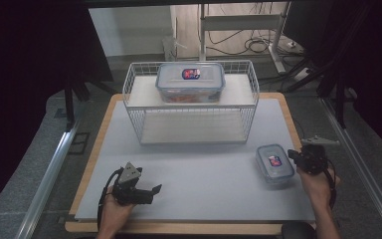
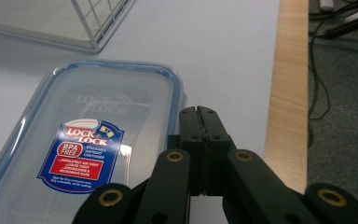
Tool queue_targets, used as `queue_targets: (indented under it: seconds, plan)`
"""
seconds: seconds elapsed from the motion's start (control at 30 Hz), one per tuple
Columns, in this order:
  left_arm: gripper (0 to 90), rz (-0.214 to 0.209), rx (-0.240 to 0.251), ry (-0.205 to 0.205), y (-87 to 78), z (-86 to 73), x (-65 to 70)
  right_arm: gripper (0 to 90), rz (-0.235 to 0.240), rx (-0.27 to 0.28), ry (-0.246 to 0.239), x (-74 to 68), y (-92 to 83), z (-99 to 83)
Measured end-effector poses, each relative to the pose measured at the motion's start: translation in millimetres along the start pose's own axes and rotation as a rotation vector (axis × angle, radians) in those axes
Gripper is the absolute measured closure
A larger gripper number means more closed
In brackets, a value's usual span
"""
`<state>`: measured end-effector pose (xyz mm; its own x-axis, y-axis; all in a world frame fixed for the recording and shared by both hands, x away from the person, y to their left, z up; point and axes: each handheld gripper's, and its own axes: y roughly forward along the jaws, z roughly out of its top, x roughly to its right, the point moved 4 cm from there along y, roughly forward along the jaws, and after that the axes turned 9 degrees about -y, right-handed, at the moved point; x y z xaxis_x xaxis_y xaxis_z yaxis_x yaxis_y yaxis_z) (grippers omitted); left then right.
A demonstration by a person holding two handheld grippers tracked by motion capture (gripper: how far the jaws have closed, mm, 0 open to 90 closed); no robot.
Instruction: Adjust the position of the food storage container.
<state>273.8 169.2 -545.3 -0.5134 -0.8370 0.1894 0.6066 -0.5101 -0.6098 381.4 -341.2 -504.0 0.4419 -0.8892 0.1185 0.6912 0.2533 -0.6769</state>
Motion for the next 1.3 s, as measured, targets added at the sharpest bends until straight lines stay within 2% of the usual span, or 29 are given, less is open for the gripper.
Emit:
queue_targets:
  seconds: [0.23, 0.47, 0.63, 0.8, 0.83, 0.97, 1.03, 1.13, 1.3]
  plan:
    - [7.0, -0.008, -0.017, 0.006, 3.2, -0.5, 2.5, 89.5, -0.009, -0.006, 0.002, -2.1, 2.2, 0.3]
    - [7.1, -0.013, -0.025, 0.013, 6.0, -0.7, 5.1, 89.6, 0.039, 0.002, -0.01, -16.7, 7.5, 6.0]
    - [7.1, -0.017, -0.034, 0.018, 8.0, -0.9, 6.7, 89.6, 0.089, 0.002, -0.053, -40.1, 13.9, 13.9]
    - [7.1, -0.02, -0.036, 0.021, 8.9, -0.8, 8.2, 89.6, 0.144, 0.0, -0.103, -69.2, 19.8, 22.3]
    - [7.1, -0.021, -0.036, 0.021, 9.0, -0.8, 8.3, 89.6, 0.16, 0.0, -0.129, -78.7, 21.8, 24.8]
    - [7.1, -0.022, -0.037, 0.022, 9.1, -0.9, 9.0, 89.5, 0.181, -0.004, -0.184, -99.0, 25.1, 29.8]
    - [7.1, -0.023, -0.038, 0.023, 8.9, -1.1, 9.1, 89.5, 0.18, -0.002, -0.2, -100.7, 24.8, 30.2]
    - [7.1, -0.023, -0.038, 0.023, 8.8, -1.0, 9.1, 89.4, 0.211, 0.012, -0.15, -95.5, 19.3, 25.5]
    - [7.1, -0.029, -0.04, 0.025, 9.5, -0.8, 10.1, 89.4, 0.188, 0.013, -0.114, -83.6, 4.3, 11.5]
